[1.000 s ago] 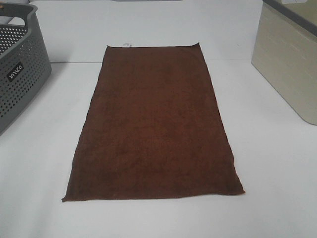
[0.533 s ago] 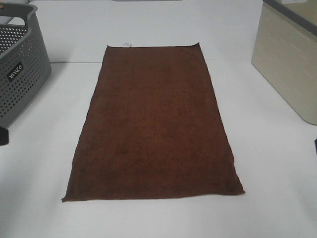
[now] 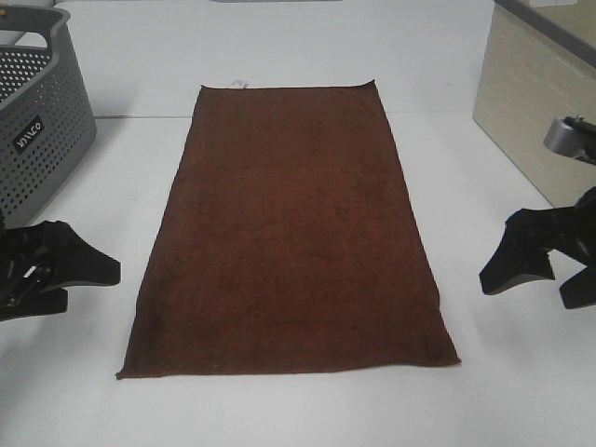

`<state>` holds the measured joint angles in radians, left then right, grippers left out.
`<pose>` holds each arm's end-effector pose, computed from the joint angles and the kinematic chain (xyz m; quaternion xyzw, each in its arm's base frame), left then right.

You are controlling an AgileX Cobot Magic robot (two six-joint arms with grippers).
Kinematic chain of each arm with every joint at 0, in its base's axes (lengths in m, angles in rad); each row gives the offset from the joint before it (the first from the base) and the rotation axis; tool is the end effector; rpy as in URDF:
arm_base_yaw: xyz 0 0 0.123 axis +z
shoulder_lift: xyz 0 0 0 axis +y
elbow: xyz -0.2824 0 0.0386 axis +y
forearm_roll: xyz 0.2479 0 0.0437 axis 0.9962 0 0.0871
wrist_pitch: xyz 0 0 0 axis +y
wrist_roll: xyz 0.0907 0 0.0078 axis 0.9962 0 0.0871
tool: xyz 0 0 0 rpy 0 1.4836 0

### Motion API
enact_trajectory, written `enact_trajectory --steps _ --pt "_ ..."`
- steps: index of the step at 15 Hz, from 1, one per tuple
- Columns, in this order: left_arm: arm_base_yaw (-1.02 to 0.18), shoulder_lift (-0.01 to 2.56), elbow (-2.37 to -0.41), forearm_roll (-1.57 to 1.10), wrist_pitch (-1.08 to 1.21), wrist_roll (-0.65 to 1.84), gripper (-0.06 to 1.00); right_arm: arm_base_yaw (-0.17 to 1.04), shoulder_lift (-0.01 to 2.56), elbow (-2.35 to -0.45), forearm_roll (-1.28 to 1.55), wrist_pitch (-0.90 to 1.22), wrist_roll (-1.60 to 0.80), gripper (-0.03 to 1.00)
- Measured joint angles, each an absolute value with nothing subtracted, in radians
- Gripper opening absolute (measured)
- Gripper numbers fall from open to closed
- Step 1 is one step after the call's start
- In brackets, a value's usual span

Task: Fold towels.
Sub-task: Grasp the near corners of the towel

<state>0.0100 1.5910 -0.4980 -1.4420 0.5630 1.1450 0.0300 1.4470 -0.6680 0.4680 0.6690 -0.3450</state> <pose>0.2335 -0.0460 0.1362 -0.0667 0.9333 -0.2953 0.1933 0.2324 0.0325 0.1806 -0.0174 0.9813 0.1441 0.1261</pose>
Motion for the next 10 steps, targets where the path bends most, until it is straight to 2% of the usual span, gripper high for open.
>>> enact_trajectory --steps 7,10 --pt "-0.112 1.866 -0.625 -1.514 0.543 1.208 0.76 0.03 1.757 -0.723 0.774 0.611 -0.669 0.82" --pt "-0.174 1.911 -0.674 -1.565 0.549 1.208 0.76 0.072 1.851 -0.76 0.808 0.593 -0.722 0.76"
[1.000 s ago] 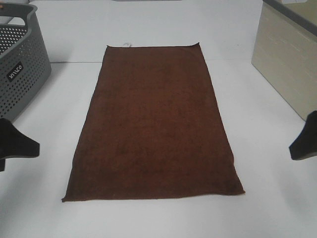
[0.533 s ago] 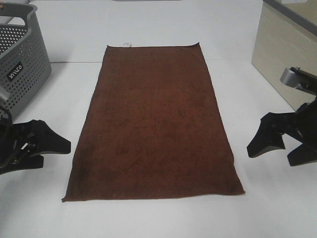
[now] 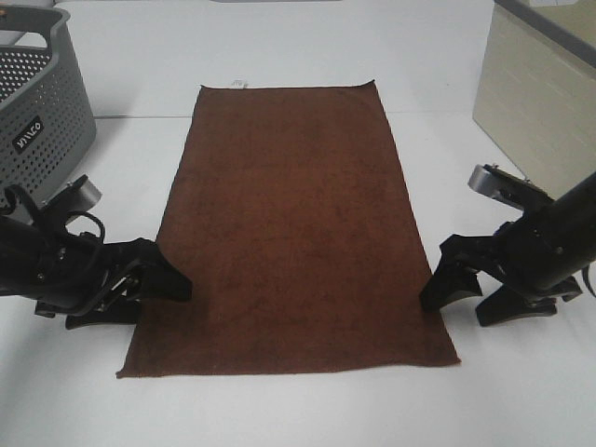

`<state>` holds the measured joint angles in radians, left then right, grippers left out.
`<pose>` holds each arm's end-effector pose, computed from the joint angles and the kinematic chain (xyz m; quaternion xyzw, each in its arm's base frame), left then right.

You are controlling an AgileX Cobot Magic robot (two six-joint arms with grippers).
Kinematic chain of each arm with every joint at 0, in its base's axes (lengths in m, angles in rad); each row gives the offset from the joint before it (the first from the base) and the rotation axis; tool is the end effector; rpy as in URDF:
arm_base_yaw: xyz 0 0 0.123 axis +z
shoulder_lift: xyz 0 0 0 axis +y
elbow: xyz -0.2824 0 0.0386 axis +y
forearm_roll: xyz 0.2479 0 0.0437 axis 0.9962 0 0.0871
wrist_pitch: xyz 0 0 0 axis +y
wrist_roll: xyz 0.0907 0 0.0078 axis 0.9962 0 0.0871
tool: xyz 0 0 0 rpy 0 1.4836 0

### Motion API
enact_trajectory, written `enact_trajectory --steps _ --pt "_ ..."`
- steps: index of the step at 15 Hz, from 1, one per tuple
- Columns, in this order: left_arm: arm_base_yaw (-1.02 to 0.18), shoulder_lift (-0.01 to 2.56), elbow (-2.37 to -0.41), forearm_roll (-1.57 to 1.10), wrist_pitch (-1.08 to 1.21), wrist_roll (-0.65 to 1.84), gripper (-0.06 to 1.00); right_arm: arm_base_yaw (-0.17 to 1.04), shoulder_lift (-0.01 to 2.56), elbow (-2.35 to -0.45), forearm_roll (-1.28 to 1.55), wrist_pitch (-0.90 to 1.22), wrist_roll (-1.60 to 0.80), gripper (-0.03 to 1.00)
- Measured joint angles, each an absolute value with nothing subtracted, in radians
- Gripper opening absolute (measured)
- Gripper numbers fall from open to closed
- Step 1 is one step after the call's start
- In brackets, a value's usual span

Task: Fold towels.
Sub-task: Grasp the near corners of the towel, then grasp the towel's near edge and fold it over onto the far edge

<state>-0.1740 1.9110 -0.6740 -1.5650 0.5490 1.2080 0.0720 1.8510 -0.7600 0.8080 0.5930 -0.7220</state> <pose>0.2720 -0.0962 0.0855 -0.0296 0.9429 -0.3082 0.1230 0.2758 0.0568 0.1014 -0.0523 0.9750 0.2080 0.0575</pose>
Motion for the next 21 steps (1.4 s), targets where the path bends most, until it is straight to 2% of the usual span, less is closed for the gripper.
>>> enact_trajectory --steps 2,4,6,7,8,14,21 --pt "-0.189 1.932 -0.68 -1.61 0.558 1.208 0.7 0.128 1.893 -0.787 0.861 0.587 -0.72 0.68" --pt "-0.189 1.951 -0.68 -1.628 0.555 1.208 0.52 0.15 1.916 -0.793 0.929 0.562 -0.69 0.53" --pt "-0.189 1.966 -0.681 -1.631 0.527 1.208 0.23 0.15 1.93 -0.793 0.944 0.537 -0.679 0.3" --pt "-0.191 1.966 -0.687 -1.63 0.521 1.208 0.04 0.15 1.932 -0.793 0.942 0.529 -0.67 0.07" --pt "-0.191 1.966 -0.689 -1.632 0.521 1.208 0.01 0.15 1.934 -0.793 0.941 0.526 -0.66 0.0" --pt "-0.191 1.85 -0.658 -1.444 0.522 1.058 0.0 0.15 1.83 -0.725 0.906 0.565 -0.601 0.0" --pt "-0.191 1.627 -0.36 -1.421 0.526 1.042 0.0 0.15 1.612 -0.46 0.911 0.568 -0.598 0.0"
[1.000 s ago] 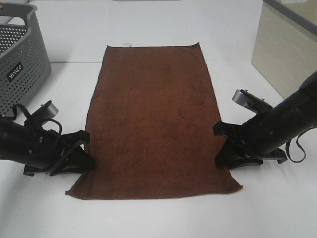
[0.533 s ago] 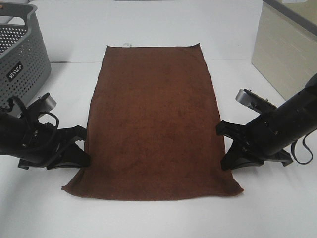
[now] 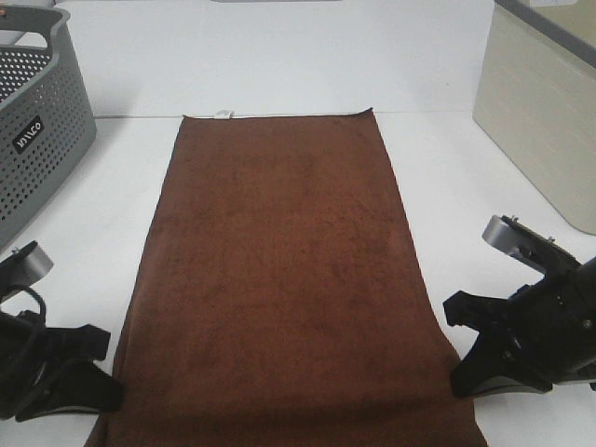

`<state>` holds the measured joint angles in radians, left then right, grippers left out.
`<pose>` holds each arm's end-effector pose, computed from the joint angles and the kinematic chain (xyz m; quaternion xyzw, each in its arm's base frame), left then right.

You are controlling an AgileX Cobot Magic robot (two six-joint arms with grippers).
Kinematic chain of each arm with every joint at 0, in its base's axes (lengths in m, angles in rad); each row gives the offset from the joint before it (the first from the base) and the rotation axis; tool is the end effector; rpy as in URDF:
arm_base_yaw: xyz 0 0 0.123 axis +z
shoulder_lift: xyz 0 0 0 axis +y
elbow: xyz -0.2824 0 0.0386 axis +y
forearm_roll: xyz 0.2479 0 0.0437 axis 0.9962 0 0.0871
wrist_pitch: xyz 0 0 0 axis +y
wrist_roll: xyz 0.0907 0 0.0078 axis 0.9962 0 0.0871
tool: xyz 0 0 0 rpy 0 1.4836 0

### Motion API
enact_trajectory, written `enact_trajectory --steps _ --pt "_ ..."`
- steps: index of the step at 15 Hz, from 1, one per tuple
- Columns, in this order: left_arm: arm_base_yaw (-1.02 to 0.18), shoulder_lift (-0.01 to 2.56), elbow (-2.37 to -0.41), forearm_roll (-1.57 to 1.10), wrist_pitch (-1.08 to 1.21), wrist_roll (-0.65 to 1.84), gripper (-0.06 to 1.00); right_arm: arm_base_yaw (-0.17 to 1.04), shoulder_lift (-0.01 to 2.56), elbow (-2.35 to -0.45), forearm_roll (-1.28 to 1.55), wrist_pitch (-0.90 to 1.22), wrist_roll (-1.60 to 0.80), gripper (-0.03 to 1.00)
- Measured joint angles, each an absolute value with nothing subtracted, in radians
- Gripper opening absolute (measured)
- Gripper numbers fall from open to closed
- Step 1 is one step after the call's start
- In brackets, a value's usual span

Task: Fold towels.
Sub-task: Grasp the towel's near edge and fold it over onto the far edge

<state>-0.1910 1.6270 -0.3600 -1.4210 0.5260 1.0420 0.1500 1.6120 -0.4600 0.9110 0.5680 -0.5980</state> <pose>0.1818 -0.0813 0.1040 -0.0399 0.9552 -0.2840 0.0726 0.1937 0.0685 0.1132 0.0239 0.9737 0.2256 0.0228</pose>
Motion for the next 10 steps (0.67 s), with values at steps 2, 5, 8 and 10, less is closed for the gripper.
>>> enact_trajectory --steps 2,5,8,10 --pt "-0.191 1.582 -0.329 -1.425 0.526 1.043 0.0 0.15 1.596 -0.446 0.912 0.571 -0.598 0.0" --pt "-0.191 1.573 -0.391 -1.439 0.525 1.033 0.0 0.15 1.597 -0.506 0.888 0.574 -0.598 0.0" --pt "-0.191 1.601 -0.533 -1.423 0.508 0.964 0.0 0.15 1.598 -0.674 0.811 0.574 -0.553 0.0" --pt "-0.191 1.679 -0.67 -1.395 0.499 0.925 0.0 0.15 1.629 -0.831 0.744 0.605 -0.512 0.0"
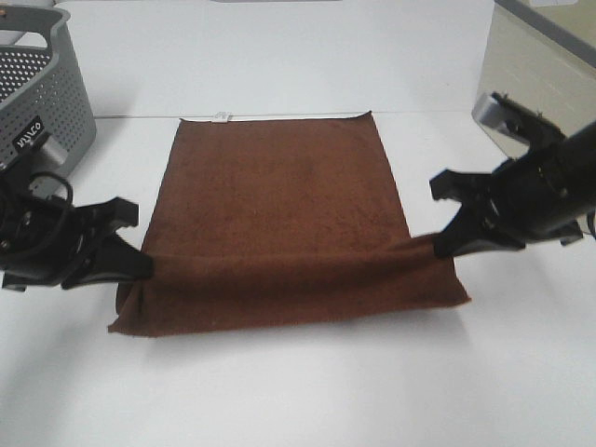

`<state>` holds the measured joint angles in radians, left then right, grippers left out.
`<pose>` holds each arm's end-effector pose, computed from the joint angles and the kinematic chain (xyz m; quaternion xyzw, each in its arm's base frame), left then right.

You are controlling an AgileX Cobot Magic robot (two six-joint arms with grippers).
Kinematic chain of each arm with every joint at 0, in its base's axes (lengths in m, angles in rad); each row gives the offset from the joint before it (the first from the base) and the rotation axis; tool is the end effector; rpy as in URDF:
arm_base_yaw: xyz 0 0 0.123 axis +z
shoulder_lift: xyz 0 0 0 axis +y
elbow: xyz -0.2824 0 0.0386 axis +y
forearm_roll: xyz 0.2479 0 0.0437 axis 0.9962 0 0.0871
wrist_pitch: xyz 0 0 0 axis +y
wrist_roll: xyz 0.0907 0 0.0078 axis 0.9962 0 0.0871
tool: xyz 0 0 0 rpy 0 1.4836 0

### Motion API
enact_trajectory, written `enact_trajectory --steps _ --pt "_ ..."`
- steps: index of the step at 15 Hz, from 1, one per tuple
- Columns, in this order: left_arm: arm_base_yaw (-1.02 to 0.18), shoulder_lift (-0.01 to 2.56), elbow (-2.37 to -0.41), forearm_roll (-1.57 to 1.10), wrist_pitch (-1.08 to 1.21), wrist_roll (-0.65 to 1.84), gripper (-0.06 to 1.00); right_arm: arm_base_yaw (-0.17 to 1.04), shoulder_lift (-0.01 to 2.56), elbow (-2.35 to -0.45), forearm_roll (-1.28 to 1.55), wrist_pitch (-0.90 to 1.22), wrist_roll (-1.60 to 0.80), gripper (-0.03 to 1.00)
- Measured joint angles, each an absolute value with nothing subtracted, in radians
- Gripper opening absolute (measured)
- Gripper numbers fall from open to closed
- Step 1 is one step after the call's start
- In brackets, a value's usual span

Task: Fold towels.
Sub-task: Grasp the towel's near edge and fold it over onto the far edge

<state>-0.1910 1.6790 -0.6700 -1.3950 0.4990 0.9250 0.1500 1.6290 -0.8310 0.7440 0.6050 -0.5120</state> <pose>0.2668 -0.0954 0.1448 -0.0529 0.9340 -0.3049 0.1787 0.2826 0.0782 0.1780 -0.0447 0.9617 0.2178 0.1603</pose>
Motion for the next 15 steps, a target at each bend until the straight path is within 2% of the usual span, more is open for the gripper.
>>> enact_trajectory --steps 3,7,11,15 --pt "-0.183 1.799 -0.886 -1.321 0.499 0.806 0.0 0.15 1.779 -1.106 0.676 0.687 -0.455 0.0" --pt "-0.114 1.951 -1.175 -1.248 0.502 0.675 0.0 0.15 2.035 -1.49 0.631 0.774 -0.385 0.0" --pt "-0.091 2.177 -1.489 -1.245 0.498 0.67 0.0 0.15 2.297 -1.926 0.546 0.833 -0.303 0.0" --pt "-0.091 2.409 -1.806 -1.243 0.467 0.67 0.0 0.15 2.52 -2.252 0.445 0.814 -0.269 0.0"
